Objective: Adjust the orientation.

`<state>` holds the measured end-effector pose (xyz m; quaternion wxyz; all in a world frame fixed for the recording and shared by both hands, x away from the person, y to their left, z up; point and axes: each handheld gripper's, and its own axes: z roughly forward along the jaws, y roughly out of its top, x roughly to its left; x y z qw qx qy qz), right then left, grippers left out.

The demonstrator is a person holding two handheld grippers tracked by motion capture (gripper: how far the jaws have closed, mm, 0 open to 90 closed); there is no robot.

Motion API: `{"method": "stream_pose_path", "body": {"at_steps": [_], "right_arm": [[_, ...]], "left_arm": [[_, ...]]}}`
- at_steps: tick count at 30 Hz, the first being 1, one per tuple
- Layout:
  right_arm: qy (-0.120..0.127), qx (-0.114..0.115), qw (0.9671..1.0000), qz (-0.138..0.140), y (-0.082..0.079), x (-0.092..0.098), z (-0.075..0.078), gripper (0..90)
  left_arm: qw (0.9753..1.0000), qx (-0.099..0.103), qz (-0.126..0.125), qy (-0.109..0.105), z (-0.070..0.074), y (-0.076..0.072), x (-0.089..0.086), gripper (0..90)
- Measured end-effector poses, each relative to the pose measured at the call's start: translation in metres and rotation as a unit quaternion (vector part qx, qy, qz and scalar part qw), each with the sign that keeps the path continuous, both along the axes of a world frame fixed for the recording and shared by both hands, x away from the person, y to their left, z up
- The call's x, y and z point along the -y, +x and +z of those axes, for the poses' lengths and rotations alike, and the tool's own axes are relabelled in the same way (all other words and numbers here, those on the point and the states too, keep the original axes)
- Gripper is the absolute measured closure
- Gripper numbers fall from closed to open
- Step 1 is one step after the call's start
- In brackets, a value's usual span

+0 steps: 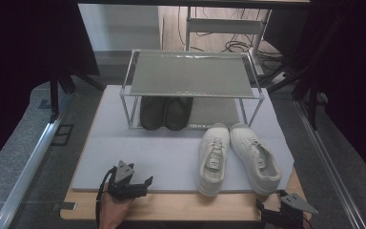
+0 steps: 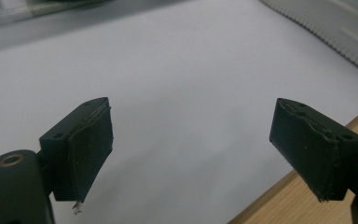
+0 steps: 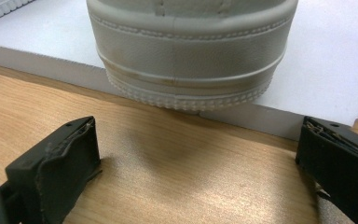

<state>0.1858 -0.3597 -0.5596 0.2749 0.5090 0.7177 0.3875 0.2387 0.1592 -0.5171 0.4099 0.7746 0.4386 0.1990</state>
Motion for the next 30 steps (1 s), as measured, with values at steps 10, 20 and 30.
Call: {"method": "stream_pose_path", "body": {"at_steps": [10,20,30], "right_arm": [[-0.002,-0.007,1.0000,0.004,0.000,0.001,0.001,0.0],[-0.003,-0.008,1.0000,-0.002,-0.002,0.002,0.007,0.0],[-0.002,-0.008,1.0000,-0.003,-0.007,0.004,0.018,0.0]], "left_arm": [[0.9992,0.000,0.019,0.035,-0.013,-0.003,-0.001,13.3],[0.9996,-0.002,0.020,0.020,-0.022,-0.003,-0.005,12.9],[0.9996,-0.003,0.020,0.019,-0.022,-0.003,-0.005,12.6]]}}
